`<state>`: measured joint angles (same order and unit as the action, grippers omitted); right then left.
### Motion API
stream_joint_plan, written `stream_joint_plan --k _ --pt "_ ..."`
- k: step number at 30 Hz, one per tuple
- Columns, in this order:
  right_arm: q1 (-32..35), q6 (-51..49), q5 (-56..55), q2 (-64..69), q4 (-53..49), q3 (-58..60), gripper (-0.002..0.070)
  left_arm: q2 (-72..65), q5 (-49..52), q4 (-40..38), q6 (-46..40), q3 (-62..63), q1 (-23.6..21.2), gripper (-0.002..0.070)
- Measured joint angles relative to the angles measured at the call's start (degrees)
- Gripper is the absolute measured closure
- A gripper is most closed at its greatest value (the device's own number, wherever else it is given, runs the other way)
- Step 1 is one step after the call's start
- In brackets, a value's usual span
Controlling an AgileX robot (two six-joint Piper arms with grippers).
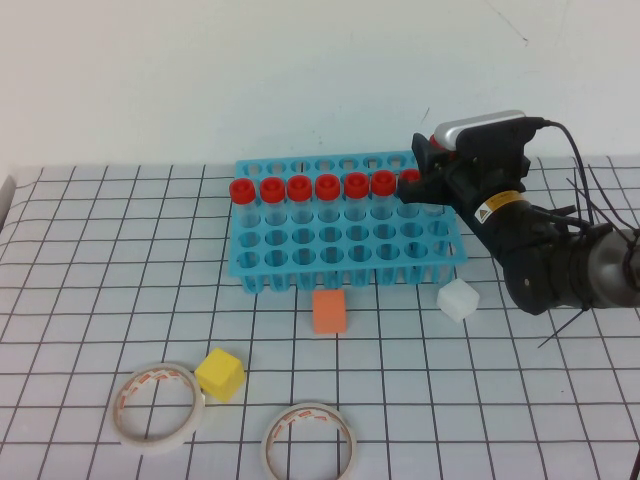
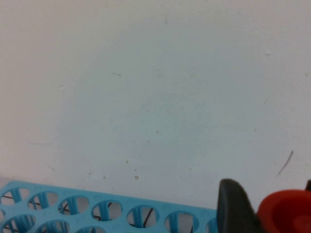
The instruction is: Place the test tubes
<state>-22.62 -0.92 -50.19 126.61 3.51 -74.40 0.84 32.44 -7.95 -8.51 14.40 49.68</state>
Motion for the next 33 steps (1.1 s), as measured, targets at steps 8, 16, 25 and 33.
stream_joint_plan --k 8,16,25,33 --pt "0.0 0.0 0.0 0.0 0.1 0.0 0.0412 0.0 0.0 0.0 0.0 0.0 0.0 0.0676" --pt "0.0 0.0 4.3 0.1 1.7 -0.1 0.0412 0.0 0.0 0.0 0.0 0.0 0.0 0.0676" --pt "0.0 -0.1 5.0 0.1 2.0 -0.1 0.0412 0.0 0.0 0.0 0.0 0.0 0.0 0.0676" --pt "0.0 -0.1 5.2 0.1 2.1 -0.1 0.0333 0.0 0.0 0.0 0.0 0.0 0.0 0.0676"
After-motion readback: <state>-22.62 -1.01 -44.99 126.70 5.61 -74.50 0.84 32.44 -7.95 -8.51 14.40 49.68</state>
